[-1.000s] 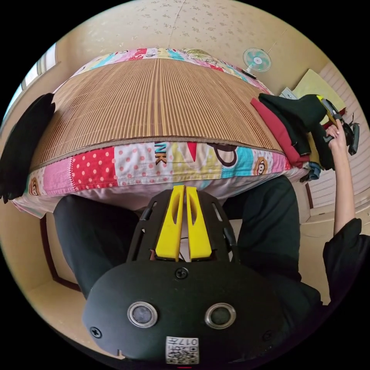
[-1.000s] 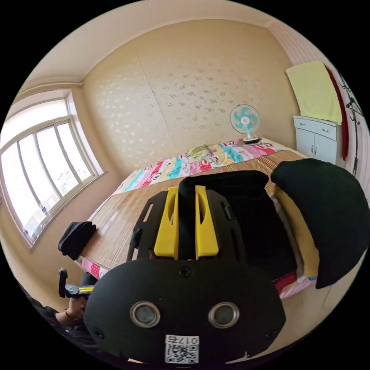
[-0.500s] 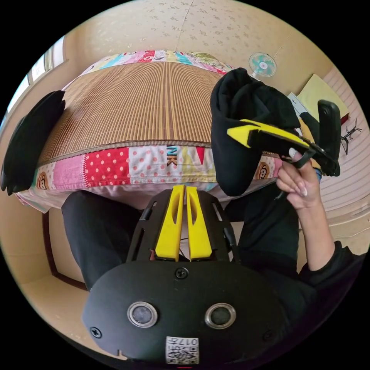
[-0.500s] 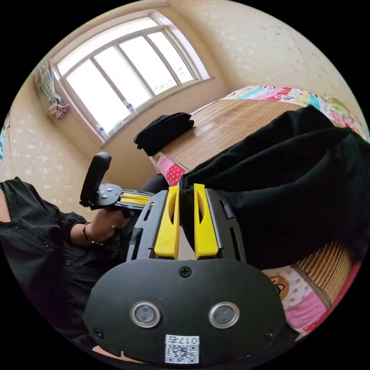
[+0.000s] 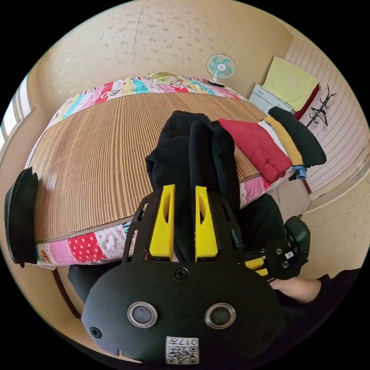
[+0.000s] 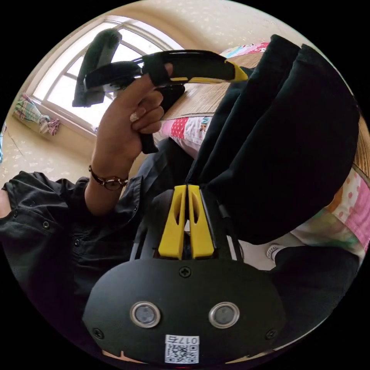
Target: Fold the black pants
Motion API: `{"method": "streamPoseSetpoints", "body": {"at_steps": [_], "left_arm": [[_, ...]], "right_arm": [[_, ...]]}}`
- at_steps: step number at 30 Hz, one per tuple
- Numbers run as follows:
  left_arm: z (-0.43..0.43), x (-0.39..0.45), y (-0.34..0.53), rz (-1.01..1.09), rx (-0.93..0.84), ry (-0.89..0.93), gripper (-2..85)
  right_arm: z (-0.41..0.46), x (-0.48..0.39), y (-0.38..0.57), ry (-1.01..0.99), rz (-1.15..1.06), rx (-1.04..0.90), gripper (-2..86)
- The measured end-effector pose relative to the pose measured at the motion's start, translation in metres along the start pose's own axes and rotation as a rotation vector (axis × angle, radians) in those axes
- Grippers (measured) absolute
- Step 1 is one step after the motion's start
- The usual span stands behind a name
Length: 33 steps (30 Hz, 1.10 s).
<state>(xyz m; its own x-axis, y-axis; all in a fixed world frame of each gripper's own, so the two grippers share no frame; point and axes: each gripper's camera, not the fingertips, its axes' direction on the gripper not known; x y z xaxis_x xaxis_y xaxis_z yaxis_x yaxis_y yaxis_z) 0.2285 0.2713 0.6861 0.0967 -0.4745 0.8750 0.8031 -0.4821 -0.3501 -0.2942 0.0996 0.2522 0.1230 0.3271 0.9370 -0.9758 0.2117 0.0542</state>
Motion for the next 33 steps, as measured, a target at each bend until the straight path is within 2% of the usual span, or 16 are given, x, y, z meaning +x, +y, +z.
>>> {"method": "streamPoseSetpoints", "body": {"at_steps": [3,6,10,14,18,21,22,25,28,31,33], "left_arm": [[0.034,0.005,0.004,-0.016,-0.005,-0.017,5.1],[0.037,0.006,0.012,-0.029,0.033,-0.033,5.0],[0.045,0.000,0.012,-0.034,0.031,-0.014,4.9],[0.050,-0.005,0.010,-0.031,0.028,-0.005,4.8],[0.054,-0.008,0.010,-0.037,0.039,-0.002,4.8],[0.056,-0.013,0.008,-0.048,0.044,0.014,4.8],[0.054,-0.018,0.008,-0.059,0.042,0.031,4.9],[0.037,-0.041,0.012,-0.120,0.069,0.135,5.0],[0.001,-0.067,0.009,-0.196,0.186,0.223,5.1],[-0.028,-0.058,-0.037,-0.122,0.234,0.256,7.4],[-0.026,-0.037,-0.086,-0.016,0.185,0.295,10.3]], "right_arm": [[-0.017,0.008,0.001,-0.050,0.032,0.027,2.3],[-0.045,0.019,0.005,0.057,0.064,0.043,2.4],[-0.105,0.037,-0.003,0.260,0.123,0.185,5.4],[-0.163,0.062,-0.032,0.333,0.208,0.379,10.4],[-0.177,0.086,-0.061,0.418,0.285,0.426,13.4],[-0.153,0.111,-0.080,0.365,0.332,0.302,10.2],[-0.145,0.110,-0.078,0.317,0.303,0.309,7.9],[-0.147,0.079,-0.056,0.375,0.207,0.400,4.4],[-0.155,0.065,-0.029,0.259,0.139,0.427,3.4],[-0.147,0.064,-0.013,0.122,0.106,0.389,2.8],[-0.137,0.063,-0.010,0.079,0.090,0.370,2.6]]}}
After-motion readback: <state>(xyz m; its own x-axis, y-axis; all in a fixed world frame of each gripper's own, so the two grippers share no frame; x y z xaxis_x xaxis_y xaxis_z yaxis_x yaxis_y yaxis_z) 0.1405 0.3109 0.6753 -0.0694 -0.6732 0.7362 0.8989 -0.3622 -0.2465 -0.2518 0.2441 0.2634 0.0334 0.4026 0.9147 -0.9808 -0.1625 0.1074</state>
